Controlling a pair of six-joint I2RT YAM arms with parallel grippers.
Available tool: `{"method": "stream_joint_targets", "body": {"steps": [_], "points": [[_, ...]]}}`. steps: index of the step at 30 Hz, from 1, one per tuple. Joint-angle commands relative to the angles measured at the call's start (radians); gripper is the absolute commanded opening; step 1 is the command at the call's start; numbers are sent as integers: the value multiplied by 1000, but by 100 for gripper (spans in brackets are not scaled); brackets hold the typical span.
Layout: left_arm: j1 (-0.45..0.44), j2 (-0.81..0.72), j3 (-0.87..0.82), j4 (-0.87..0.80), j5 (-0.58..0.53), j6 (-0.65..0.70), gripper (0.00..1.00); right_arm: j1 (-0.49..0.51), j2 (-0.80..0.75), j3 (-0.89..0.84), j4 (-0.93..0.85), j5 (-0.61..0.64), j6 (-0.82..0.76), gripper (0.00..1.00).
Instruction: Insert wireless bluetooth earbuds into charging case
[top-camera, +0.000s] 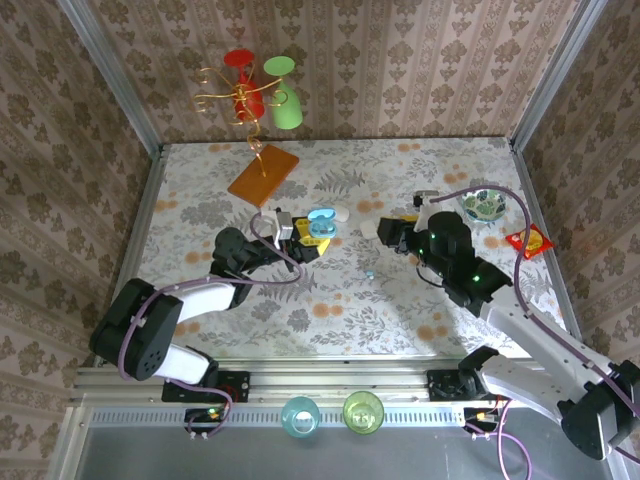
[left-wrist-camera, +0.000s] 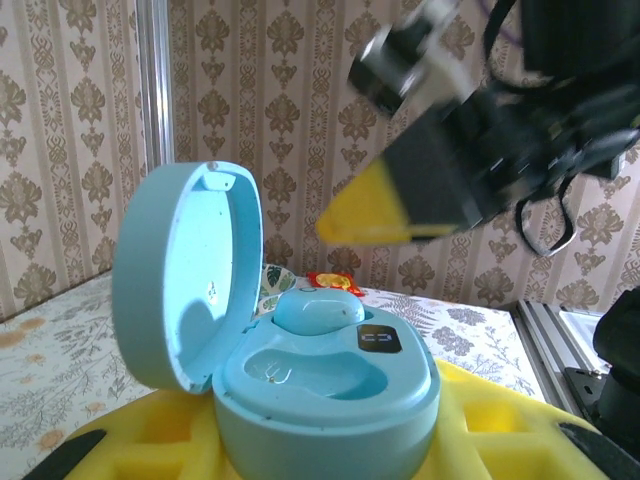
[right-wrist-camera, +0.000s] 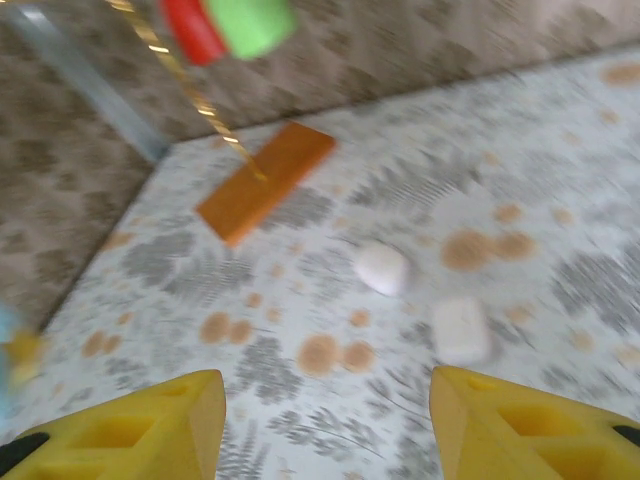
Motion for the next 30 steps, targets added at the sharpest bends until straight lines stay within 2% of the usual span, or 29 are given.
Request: {"method": "stream_joint_targets", "body": {"steps": [1,4,11,15,23,30], "points": [[10,-36,-15,31,14,22,24,-14,76,-3,-67,6,70,56],[10,-48,-18,31,19,19,24,-16,224,64,-164,-100,-7,53],[10,-55,-24,31,22,19,24,-55,551,143,-131,-391,-92,56],[10,-50,-18,31,27,17,24,-66,670,174,-99,-444,-141,57],[10,-50,-20,30,29,12,24,-99,776,169,-66,-484,-189,57],[10,-42,-18,31,30,13,24,-104,755,90,-39,-552,-167,47]]}}
